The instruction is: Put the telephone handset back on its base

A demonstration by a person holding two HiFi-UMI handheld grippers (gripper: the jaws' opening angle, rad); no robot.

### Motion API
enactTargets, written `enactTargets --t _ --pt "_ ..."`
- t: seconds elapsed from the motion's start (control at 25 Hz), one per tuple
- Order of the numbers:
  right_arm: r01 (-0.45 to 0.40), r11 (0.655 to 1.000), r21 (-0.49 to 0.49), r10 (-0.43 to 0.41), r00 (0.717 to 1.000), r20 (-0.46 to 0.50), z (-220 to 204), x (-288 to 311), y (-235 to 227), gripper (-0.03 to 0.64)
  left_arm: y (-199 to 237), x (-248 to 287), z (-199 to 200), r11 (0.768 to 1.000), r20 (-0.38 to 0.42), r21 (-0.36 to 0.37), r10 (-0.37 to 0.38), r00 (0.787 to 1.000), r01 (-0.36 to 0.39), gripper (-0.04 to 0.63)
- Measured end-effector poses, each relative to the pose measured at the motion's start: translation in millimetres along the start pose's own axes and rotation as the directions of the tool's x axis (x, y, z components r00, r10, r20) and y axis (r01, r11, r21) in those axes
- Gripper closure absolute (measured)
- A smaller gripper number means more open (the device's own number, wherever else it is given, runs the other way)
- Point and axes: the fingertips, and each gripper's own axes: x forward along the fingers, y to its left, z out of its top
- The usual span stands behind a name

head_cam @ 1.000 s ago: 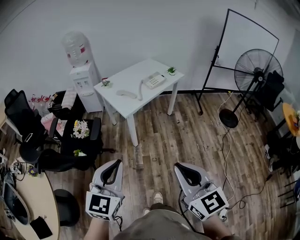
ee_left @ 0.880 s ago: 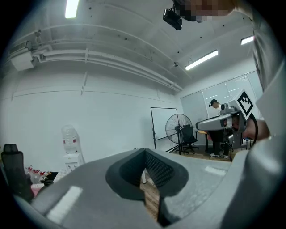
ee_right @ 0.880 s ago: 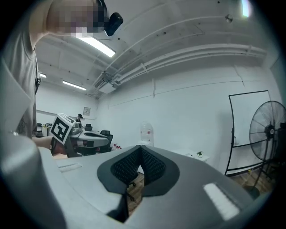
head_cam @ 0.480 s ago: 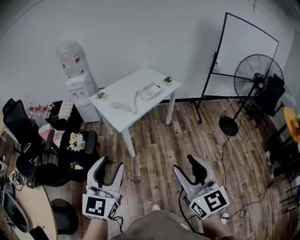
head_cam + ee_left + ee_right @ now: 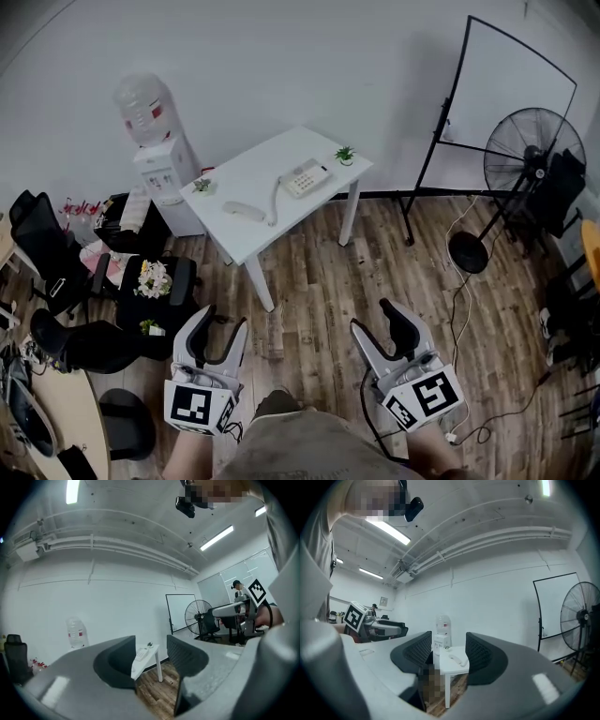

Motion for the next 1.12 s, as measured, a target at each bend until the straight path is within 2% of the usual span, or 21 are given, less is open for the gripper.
enactTargets --t 0.28,0.52,1.12 --pt "-0.011 1.000 0.001 0.011 1.000 -0.029 -23 37 -15 0.374 24 34 -19 1.000 -0.006 -0.004 0.007 1.000 -0.007 0.395" --pt "-0.018 1.000 -0.013 0.018 0.998 -0.068 -41 93 -29 0.376 62 78 -48 1.000 -0.017 -0.019 0.015 1.000 -0.015 0.396" --pt "-0.064 0.998 -0.007 0.062 0.986 -0.158 -45 309 -68 0.376 205 222 -68 1.000 -0.123 -0.030 -0.005 0.992 0.001 0.440"
